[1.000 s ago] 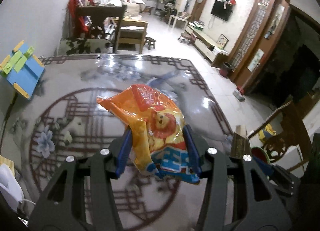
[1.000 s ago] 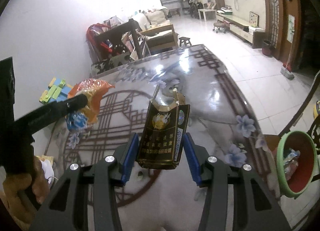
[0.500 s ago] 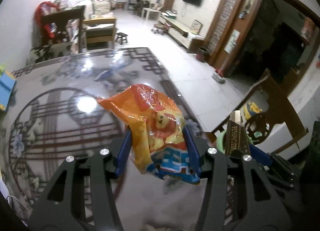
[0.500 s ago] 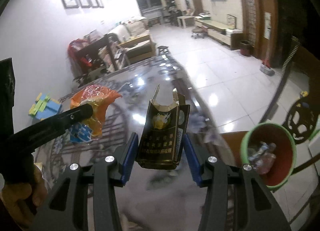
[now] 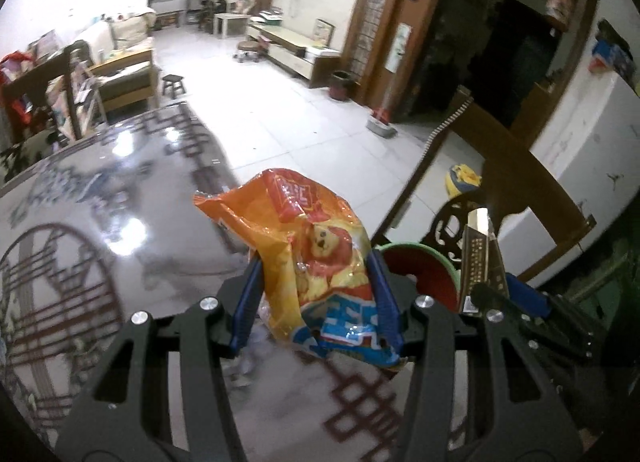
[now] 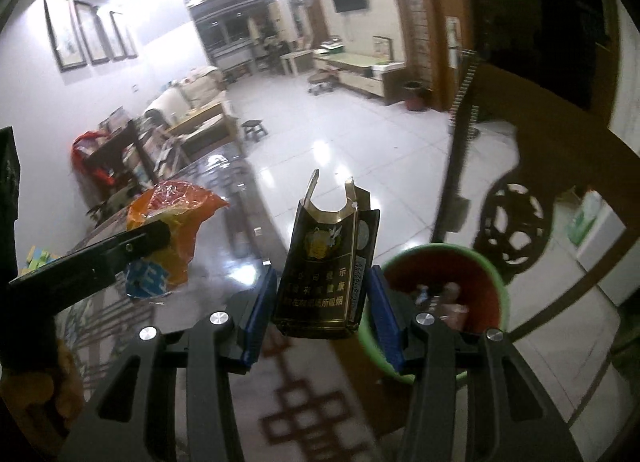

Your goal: Collect trash

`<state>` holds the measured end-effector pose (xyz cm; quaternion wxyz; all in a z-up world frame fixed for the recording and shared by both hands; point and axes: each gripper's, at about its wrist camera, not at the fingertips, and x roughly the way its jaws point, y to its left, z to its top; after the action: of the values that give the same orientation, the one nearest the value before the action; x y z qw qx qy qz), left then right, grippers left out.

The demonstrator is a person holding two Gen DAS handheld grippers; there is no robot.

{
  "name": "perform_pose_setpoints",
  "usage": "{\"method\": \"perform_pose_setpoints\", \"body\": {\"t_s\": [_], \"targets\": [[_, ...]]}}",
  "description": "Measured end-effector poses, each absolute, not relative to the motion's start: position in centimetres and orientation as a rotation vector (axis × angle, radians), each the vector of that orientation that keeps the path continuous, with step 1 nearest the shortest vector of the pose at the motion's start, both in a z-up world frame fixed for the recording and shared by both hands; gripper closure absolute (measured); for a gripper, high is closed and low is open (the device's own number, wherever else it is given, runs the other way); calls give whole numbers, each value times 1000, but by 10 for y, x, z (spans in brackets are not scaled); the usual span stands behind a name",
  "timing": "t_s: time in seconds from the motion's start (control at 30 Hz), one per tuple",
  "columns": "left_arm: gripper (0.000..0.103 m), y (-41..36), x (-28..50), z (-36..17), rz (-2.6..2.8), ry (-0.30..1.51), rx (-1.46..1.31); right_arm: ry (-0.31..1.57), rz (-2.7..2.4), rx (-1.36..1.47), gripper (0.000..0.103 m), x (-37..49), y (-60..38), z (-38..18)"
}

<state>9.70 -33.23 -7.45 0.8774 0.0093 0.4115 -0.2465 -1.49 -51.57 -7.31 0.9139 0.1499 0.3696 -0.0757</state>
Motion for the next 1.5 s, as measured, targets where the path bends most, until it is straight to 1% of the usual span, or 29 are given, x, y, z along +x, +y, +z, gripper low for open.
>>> {"method": "perform_pose_setpoints", "body": {"t_s": [0.2,0.43,0.5,0.53,0.57,0.6,0.63,0.67,0.73,0.8,0.9,0.93,0.97,1.1,1.23,1.27,1.4,1.5], "targets": [[53,-387,109,-89,-581,900,41,767,-238,323,57,-19,-566,-83],[53,-436,121,-110,-657,947,82,832,-298,323,57,-12,-609,-106],[52,-451,122,-114,-690,952,92,862,-291,322,54,-6,-618,-117],[50,-459,123,-115,-709,955,102,887,-284,312,51,-2,-620,-122],[42,-466,123,-117,-720,954,114,902,-290,298,40,0,-622,-125],[27,-471,124,-117,-724,945,120,907,-311,276,34,1,-624,-128],[20,-473,122,-116,-725,936,118,899,-325,263,31,0,-625,-127],[15,-474,121,-115,-727,930,116,888,-337,260,31,-2,-625,-125],[13,-470,119,-109,-727,908,94,866,-360,262,30,-5,-627,-119],[7,-459,116,-100,-711,882,81,814,-372,259,27,-12,-623,-105],[5,-436,111,-84,-684,840,42,699,-362,230,20,-22,-606,-74],[5,-420,107,-75,-654,807,19,647,-356,212,11,-26,-596,-60],[5,-407,104,-67,-625,773,1,607,-347,199,7,-29,-589,-52],[5,-335,80,-35,-436,615,-41,407,-285,150,7,-45,-538,-11],[5,-272,63,-20,-252,554,-17,282,-252,138,7,-49,-483,1],[5,-259,60,-18,-237,546,-31,275,-247,136,7,-49,-473,1],[5,-193,46,-8,-154,519,-96,346,-155,165,7,-42,-418,0],[5,-149,29,-1,-77,467,-111,364,-124,153,7,-40,-374,0]]}}
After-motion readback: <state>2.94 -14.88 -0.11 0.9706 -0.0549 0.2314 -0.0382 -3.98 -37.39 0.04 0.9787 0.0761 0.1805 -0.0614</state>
